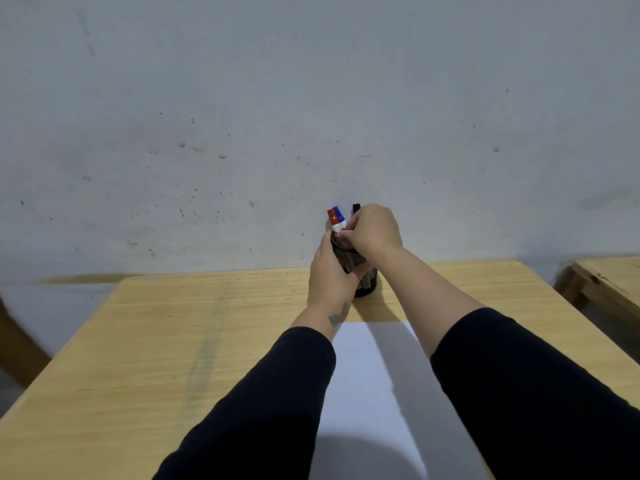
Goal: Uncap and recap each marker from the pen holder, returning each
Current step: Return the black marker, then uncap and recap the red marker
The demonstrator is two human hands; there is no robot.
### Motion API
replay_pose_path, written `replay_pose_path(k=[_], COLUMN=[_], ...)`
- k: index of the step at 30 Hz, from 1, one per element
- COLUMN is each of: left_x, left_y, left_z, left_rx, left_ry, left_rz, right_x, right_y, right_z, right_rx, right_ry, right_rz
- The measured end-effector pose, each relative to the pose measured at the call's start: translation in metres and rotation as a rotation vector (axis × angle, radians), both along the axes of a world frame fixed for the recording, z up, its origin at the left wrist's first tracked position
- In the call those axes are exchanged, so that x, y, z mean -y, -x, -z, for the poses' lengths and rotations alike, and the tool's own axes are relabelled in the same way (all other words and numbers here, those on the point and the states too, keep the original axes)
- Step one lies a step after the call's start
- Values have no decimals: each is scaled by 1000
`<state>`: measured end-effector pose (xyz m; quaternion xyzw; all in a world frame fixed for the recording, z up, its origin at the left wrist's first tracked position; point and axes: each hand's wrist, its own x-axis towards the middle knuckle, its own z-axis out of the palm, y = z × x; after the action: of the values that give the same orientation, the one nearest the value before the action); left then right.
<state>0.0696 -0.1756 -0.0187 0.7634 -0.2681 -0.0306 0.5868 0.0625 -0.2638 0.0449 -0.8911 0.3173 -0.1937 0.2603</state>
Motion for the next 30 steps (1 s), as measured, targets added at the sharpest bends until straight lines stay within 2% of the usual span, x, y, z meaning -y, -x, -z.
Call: replay_pose_path(k=[4,7,11,15,19,22,27,30], left_x=[-1,2,1,-10,-31,-53,-87,-101], left_y=[0,0,-6,-15,-5,3,10,18], left_z=[1,3,-5,-36,-81,-97,-89,-84], left_rx=[-10,-16,-52,-17,118,222,270,210], left_ry=[20,11,-62,-130,72,170,21,22], left_rz=[18,12,37,41,-87,-52,51,58], right_x=[-5,-9,-11,-14,-21,-28,-43,-54], right_y=[-3,4,17,35,57,72,93,98], right_z=[7,-1,-41,-83,-82,-63,-36,-29], right_rx=[32,145,397,479,401,254,156,174], right_ry=[50,12,-32,-46,-77,-78,-39,21], right_rz=[-8,-32,-59,-119,-208,-291,-384,-366])
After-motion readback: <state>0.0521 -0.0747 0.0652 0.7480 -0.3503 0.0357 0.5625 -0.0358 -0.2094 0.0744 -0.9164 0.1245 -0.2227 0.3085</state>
